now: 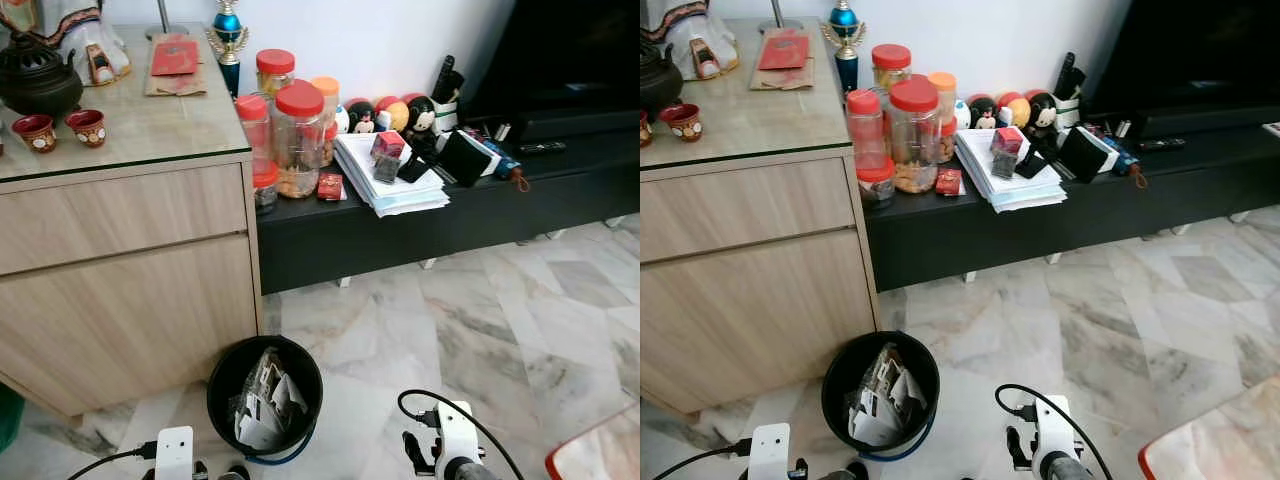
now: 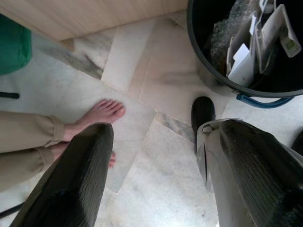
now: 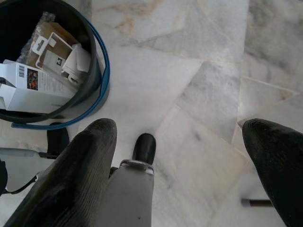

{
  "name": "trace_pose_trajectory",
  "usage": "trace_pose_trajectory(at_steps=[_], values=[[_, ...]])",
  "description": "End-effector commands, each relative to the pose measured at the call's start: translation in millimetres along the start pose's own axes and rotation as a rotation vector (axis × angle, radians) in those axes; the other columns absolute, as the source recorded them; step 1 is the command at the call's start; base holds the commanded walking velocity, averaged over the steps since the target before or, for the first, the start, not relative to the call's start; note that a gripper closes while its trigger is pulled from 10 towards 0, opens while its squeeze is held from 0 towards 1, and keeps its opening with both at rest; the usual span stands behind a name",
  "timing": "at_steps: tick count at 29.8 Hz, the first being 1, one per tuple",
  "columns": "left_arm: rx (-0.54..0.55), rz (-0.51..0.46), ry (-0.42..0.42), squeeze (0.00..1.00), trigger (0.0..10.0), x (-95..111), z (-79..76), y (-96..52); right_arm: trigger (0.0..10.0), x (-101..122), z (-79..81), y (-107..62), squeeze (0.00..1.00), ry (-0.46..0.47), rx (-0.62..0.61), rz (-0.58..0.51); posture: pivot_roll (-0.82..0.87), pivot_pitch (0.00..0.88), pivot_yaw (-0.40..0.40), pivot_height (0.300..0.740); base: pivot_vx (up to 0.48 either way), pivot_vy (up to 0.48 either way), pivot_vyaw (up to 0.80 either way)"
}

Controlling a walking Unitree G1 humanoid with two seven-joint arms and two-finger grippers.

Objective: Picking trash to rubbish bin

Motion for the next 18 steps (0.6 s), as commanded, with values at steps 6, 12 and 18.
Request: trace_pose_trajectory(at_steps=[6, 12, 18], values=[[-0.014, 0.019, 0.009, 0.0, 10.0, -8.4, -3.8, -3.1, 10.0, -6.5, -2.0, -1.3, 0.0, -0.001, -0.006, 0.028, 0.03, 0.125, -0.092, 0.74, -0.131, 0.0, 0.0], [-0.013, 0.019, 0.007, 0.0, 10.0, -8.3, -4.5, -3.2, 10.0, -6.7, -2.5, -1.4, 0.0, -0.005, -0.006, 0.03, 0.03, 0.123, -0.095, 0.74, -0.271, 0.0, 0.0], [-0.015, 0.018, 0.006, 0.0, 10.0, -8.1, -5.0, -3.2, 10.0, -6.1, -2.9, -1.3, 0.0, -0.003, -0.008, 0.027, 0.03, 0.119, -0.097, 0.74, -0.269, 0.0, 0.0]])
Point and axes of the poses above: a point about 5 cm out from each wrist's last joint towards the gripper, its own y axis pointing out of the wrist towards the gripper, its own x axis along the axis of the wrist's last joint, z = x × y, the point moved 1 cm from there along y, pointing out of the wrist towards the gripper, and after that the axes turned 6 degrees about y, right-handed, at the moved point
